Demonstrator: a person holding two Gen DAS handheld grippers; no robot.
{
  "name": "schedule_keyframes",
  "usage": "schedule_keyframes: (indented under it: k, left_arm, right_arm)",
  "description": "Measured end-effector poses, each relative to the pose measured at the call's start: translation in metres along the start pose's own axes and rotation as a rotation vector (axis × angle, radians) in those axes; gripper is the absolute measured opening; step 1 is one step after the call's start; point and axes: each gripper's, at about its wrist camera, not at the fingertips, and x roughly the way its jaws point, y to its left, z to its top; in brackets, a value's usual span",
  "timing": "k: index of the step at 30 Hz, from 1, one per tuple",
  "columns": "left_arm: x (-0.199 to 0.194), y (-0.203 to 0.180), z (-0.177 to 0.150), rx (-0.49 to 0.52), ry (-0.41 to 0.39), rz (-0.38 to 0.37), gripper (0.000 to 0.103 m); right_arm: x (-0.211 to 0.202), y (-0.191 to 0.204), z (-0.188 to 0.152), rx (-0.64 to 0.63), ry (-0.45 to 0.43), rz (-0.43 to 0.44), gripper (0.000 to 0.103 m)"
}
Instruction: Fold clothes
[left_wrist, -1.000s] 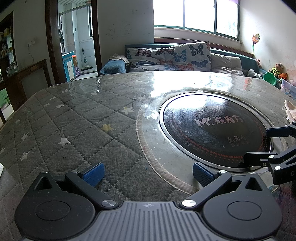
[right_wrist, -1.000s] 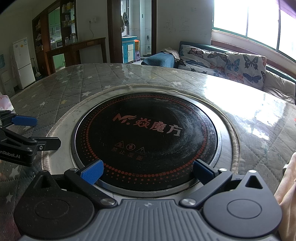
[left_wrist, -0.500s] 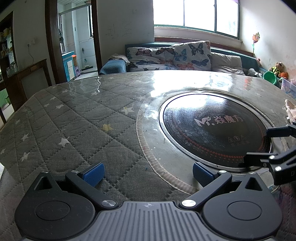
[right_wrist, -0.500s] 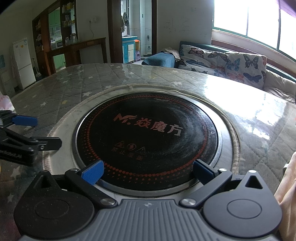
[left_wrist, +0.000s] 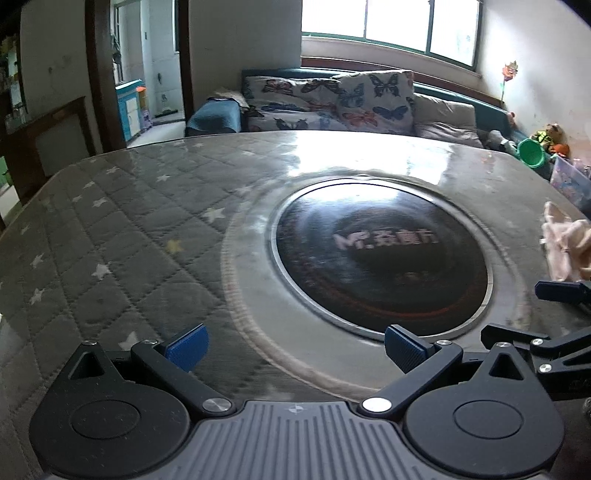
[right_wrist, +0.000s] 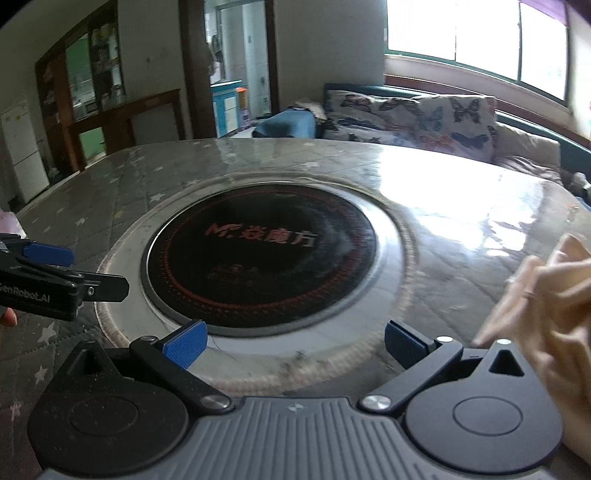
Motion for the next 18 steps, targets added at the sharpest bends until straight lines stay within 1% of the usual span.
schedule_keyframes:
  k: [3,8,18]
  left_arm:
    - [-0.006,-0.011,0.003,0.015,0.019,-0.006,0.103]
    - [-0.018,-0.034,0.003,0.082,0.009,-0.001,0.103]
    - [-0.034,-0.074,0.002,0.173,-0.005,-0.048,0.103]
  right_arm:
    - [-0.015,-0.006,-0.007,0.021,-0.002,-0.011,0.103]
    - [-0.040,-0.013,-0.021,0.047,-0.013,-0.025,0.103]
    - [-0.076,-0.014,-0.041,0.035,-0.032,-0.071,0.103]
